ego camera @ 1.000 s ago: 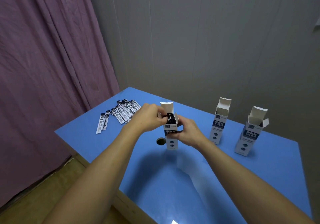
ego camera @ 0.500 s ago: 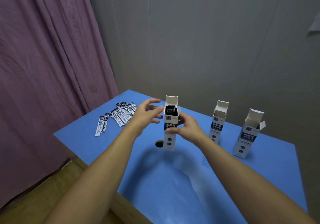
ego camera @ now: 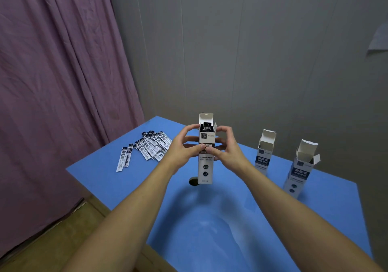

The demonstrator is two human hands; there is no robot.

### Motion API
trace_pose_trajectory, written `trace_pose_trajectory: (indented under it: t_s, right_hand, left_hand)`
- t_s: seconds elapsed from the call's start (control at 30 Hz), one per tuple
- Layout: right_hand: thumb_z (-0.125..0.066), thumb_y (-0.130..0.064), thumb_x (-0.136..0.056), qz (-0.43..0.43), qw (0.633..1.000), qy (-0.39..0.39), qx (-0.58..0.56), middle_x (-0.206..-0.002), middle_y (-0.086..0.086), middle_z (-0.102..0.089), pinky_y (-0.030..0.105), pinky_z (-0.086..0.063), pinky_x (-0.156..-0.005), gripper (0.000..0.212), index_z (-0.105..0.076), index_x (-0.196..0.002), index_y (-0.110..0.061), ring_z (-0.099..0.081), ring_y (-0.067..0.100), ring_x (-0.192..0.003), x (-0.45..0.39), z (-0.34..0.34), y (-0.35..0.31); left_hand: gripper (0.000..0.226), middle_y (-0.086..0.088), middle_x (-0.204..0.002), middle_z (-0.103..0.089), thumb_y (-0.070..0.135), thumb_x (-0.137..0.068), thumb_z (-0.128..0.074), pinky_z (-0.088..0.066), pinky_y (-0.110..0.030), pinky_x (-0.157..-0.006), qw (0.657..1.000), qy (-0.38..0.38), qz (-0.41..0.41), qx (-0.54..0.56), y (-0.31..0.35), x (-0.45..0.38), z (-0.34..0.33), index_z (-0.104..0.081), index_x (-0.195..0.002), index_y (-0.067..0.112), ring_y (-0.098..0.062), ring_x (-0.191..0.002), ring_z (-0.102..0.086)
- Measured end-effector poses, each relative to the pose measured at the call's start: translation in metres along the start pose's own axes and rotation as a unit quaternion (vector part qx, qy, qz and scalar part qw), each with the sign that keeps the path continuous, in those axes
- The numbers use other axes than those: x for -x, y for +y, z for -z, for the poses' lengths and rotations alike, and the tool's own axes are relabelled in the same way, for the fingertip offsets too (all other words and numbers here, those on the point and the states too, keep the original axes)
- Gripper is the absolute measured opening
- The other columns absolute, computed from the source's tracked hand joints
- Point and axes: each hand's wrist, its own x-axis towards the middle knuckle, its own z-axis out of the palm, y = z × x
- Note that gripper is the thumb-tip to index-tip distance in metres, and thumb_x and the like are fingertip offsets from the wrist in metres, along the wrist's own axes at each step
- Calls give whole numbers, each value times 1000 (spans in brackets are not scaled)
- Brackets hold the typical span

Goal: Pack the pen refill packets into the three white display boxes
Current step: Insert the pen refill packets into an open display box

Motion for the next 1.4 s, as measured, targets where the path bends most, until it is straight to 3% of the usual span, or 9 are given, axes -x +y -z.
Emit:
trace_pose_trajectory:
  t_s: [0.43,0.67,0.8,0.87,0.93,1.1,1.17,1.27,1.4]
  right_hand:
    - [-76,-19,-88,7,1000,-21,-7,-120,-1,-66,50,-60,-83,58,-44,-126,-47,-72,21,-93,9,-2,-2]
    - [-74,-20,-90,4,999,-34,-14,-114,3,-65,46,-62,-76,46,-47,-121,-38,-72,23,-90,10,-2,-6]
    - [-54,-35,-102,-13,998,-20,-61,-108,5,-69,46,-61,-76,14,-53,-113,-27,-71,27,-94,8,-4,-10]
    - [-45,-36,-106,-28,997,5,-75,-103,2,-71,41,-60,-72,22,-55,-108,-17,-71,23,-91,5,-6,-14]
    - [-47,-32,-105,-35,995,39,-86,-97,2,-71,40,-58,-70,25,-58,-101,-9,-69,21,-88,3,-7,-17]
    - [-67,-15,-94,-68,984,107,-126,-84,5,-74,38,-56,-64,11,-68,-92,-5,-71,23,-85,-7,-4,-17]
    - [-72,-10,-89,-82,979,112,-151,-82,6,-75,38,-56,-64,13,-66,-98,-3,-71,23,-83,-10,-1,-19]
    - [-74,-6,-86,-97,968,107,-203,-89,12,-76,39,-54,-61,33,-55,-113,-8,-72,24,-79,-11,0,-20]
    - [-64,-1,-92,-87,971,67,-214,-97,16,-75,37,-50,-59,26,-64,-116,-9,-70,27,-83,-10,4,-19]
  left_hand:
    - [43,-6,-116,-66,15,-88,-77,-60,-43,-89,996,-45,2,-74,7,3,4,-58,-120,36,-23,-96,-73]
    - [46,-1,-116,-66,18,-87,-78,-60,-46,-90,996,-44,3,-83,7,7,9,-58,-122,39,-21,-96,-73]
    - [44,-1,-114,-66,17,-87,-77,-59,-49,-89,994,-42,2,-101,4,9,10,-59,-120,39,-21,-96,-72]
    - [43,0,-114,-66,17,-86,-78,-60,-47,-89,993,-44,3,-112,3,9,10,-58,-118,39,-19,-97,-71]
    - [43,1,-114,-66,18,-86,-78,-60,-44,-87,992,-46,4,-114,2,10,9,-58,-117,40,-18,-98,-71]
    - [44,2,-116,-65,17,-87,-77,-60,-40,-86,992,-56,-2,-115,3,11,8,-57,-119,41,-15,-100,-70]
    - [45,2,-117,-64,16,-87,-77,-60,-41,-87,991,-61,-3,-116,3,10,8,-57,-120,40,-15,-102,-69]
    - [46,1,-118,-64,15,-87,-77,-59,-43,-90,992,-64,-2,-108,2,10,8,-57,-120,40,-16,-103,-69]
    - [45,-1,-117,-66,13,-87,-77,-59,-44,-91,993,-65,2,-94,-1,9,8,-59,-120,38,-18,-100,-70]
